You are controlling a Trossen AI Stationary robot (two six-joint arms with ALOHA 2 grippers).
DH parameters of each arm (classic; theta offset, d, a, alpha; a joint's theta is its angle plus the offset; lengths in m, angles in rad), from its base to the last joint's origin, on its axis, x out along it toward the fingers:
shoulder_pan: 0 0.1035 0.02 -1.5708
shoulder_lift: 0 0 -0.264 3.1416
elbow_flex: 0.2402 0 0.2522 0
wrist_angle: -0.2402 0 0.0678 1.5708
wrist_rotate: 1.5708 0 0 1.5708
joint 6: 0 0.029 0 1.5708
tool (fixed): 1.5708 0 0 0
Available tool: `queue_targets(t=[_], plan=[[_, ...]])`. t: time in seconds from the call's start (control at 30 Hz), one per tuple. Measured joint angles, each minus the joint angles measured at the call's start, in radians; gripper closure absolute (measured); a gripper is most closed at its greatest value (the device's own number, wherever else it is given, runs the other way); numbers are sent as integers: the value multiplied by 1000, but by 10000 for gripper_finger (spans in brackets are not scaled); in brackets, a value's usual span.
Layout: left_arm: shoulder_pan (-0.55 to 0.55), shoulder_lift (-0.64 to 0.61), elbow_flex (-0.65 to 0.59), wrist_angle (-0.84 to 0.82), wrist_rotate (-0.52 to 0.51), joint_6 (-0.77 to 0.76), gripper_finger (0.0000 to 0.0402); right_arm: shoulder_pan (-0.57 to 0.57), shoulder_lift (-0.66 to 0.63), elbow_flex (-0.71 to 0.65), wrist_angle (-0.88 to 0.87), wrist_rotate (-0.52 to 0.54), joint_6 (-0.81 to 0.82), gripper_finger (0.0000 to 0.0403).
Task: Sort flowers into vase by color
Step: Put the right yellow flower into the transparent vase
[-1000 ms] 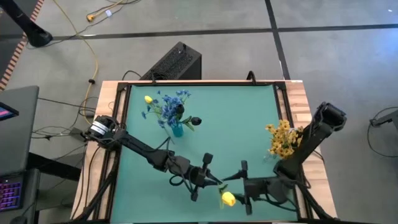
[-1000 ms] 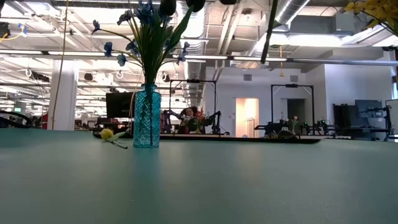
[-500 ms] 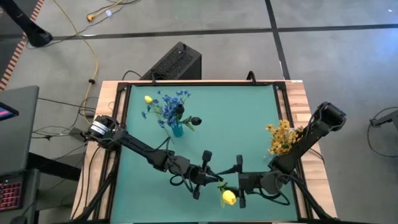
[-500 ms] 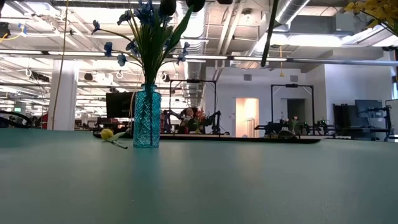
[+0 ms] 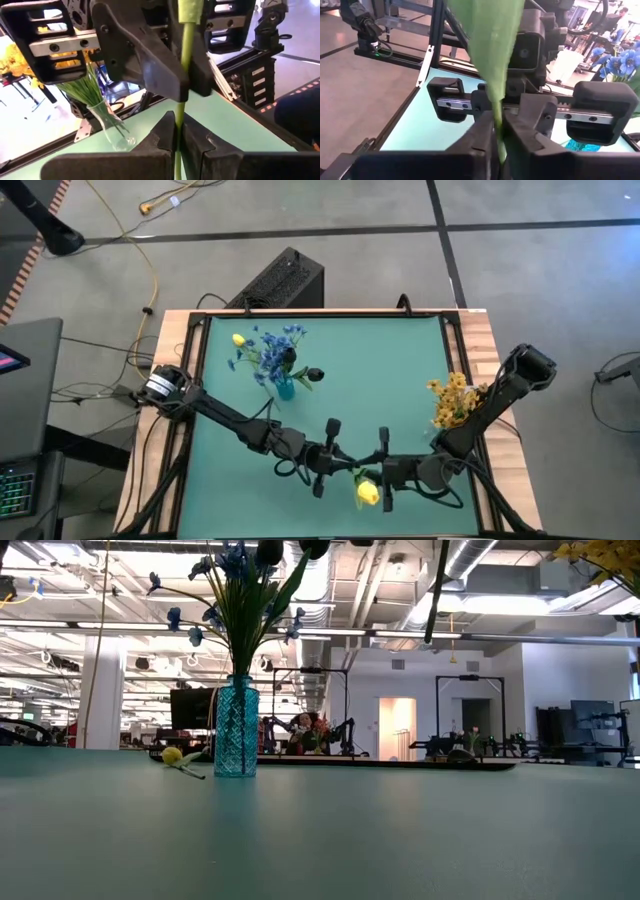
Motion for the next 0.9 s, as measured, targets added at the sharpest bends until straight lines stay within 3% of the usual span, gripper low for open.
queue_targets(t=[0.17, 0.3, 0.57, 0.77, 0.9], plan=[[-9, 0, 0, -13, 11, 76, 367, 0, 0, 0, 0, 3, 50, 378], [-25, 0, 0, -30, -7, 148, 308, 4, -3, 5, -7, 3, 87, 378], [-53, -1, 1, -57, -311, 180, 192, 92, -76, 66, -153, 51, 129, 361], [-51, -1, 1, -141, -448, 182, 171, 196, -175, 84, -412, 47, 360, 372], [-46, -1, 1, -89, -477, 266, 174, 263, -234, 84, -525, 14, 503, 366]])
